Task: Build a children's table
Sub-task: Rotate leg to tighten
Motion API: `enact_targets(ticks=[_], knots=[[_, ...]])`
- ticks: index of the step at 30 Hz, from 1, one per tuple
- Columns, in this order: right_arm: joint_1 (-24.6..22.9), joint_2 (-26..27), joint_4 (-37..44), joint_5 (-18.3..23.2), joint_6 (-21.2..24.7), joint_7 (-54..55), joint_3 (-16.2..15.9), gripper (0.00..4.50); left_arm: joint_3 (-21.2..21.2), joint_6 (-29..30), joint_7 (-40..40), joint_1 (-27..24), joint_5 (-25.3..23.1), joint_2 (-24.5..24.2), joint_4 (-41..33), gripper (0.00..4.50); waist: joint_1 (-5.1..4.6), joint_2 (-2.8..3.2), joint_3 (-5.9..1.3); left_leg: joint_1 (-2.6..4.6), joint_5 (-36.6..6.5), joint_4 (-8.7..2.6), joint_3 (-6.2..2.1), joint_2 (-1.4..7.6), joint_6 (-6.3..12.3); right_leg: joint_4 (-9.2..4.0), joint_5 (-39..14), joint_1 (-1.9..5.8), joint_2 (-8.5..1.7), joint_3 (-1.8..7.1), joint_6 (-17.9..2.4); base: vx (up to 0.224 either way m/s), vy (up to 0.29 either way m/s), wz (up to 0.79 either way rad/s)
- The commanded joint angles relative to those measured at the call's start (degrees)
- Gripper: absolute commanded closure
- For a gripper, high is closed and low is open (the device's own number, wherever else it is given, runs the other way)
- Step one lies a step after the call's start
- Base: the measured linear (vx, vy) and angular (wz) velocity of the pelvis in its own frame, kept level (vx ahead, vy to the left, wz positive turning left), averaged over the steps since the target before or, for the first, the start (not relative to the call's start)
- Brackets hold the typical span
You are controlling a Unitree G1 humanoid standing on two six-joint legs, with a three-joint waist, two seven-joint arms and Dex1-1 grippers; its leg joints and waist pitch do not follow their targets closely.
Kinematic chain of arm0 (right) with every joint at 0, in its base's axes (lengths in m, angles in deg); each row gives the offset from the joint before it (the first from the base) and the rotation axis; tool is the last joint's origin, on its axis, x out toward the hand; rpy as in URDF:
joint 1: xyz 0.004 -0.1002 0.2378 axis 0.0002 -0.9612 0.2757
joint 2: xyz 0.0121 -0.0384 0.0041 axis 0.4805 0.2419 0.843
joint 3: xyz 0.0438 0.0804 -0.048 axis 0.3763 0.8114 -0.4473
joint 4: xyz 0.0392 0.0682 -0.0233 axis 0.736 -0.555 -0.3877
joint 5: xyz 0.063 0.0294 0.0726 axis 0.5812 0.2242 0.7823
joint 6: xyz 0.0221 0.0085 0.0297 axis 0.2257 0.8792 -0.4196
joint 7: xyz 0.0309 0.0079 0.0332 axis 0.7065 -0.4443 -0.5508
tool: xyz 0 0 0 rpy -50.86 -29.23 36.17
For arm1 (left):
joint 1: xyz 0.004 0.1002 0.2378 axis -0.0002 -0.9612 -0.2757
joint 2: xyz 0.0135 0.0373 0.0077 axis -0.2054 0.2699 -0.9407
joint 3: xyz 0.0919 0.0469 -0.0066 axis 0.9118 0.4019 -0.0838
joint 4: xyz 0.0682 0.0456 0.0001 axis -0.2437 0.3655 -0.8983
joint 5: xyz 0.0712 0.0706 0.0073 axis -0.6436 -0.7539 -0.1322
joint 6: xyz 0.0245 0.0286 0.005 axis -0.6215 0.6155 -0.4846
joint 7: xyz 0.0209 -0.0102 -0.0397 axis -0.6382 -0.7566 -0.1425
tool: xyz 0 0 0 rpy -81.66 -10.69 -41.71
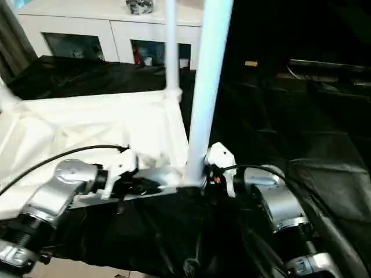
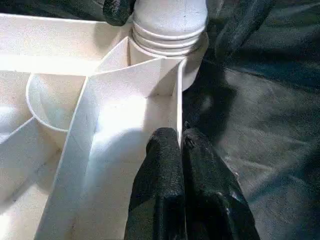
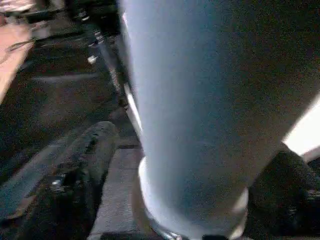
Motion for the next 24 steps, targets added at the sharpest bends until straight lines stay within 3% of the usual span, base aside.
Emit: enact_targets(ticks=[1,11,18,22,23,24], knots=[[0.9,-0.3,-0.9,-0.2,-0.6,-4.4,-3.5,0.86,1.3,-0.8,1.5,0.7,1.0,0.3,0.0,4.5,0.25,-0.47,-2.76,0.12,-3.3,-3.49,-1.14,3.55,7.36,-3.01,1.8,2.94,-3.95,2.39,-17.9,0.0,0.0,0.0],[1.9,-1.6,-2.8,-1.6,-2.6,-7.0,-5.4,1.77,1.8,-1.9,3.8,1.5,0.9,-1.3,1.3,4.5,0.89,-0.6,-2.95,0.12,-2.0,-3.3,-1.11,3.45,7.08,-2.71,3.1,3.04,-4.01,2.44,-17.9,0.0,0.0,0.0],[1.0,-0.2,-3.0,-1.3,-2.4,-3.7,-4.1,1.91,1.2,-2.6,0.9,1.8,-0.2,-0.2,2.3,4.5,0.83,-0.67,-2.88,0.12,-3.0,-3.34,-1.07,3.45,6.7,-2.89,1.3,2.91,-3.97,2.47,-17.6,0.0,0.0,0.0],[0.2,3.3,-4.1,-2.4,0.1,6.9,-1.2,1.93,0.6,-1.9,-6.8,2.5,-2.6,3.0,3.5,4.5,0.57,-0.51,-2.42,0.3,-6.3,-3.77,-1.16,3.45,4.83,-3.7,-4.1,2.63,-3.95,2.57,-16.6,0.0,0.0,0.0],[-0.2,5.7,-4.7,-3.1,1.4,13.3,0.5,1.94,0.5,-1.0,-11.3,3.0,-3.9,5.0,4.0,4.5,0.32,-0.76,-2.22,0.49,-8.9,-4.03,-1.32,3.3,2.66,-4.31,-9.8,2.55,-4.0,2.62,-15.0,0.0,0.0,0.0],[-0.2,5.7,-4.7,-3.1,1.4,13.3,0.5,1.94,0.5,-1.0,-11.3,3.0,-3.9,5.0,4.0,4.5,0.27,-0.65,-2.18,0.72,-9.9,-4.18,-1.34,3.41,1.92,-4.57,-11.8,2.41,-4.13,2.69,-14.5,0.0,0.0,0.0]])
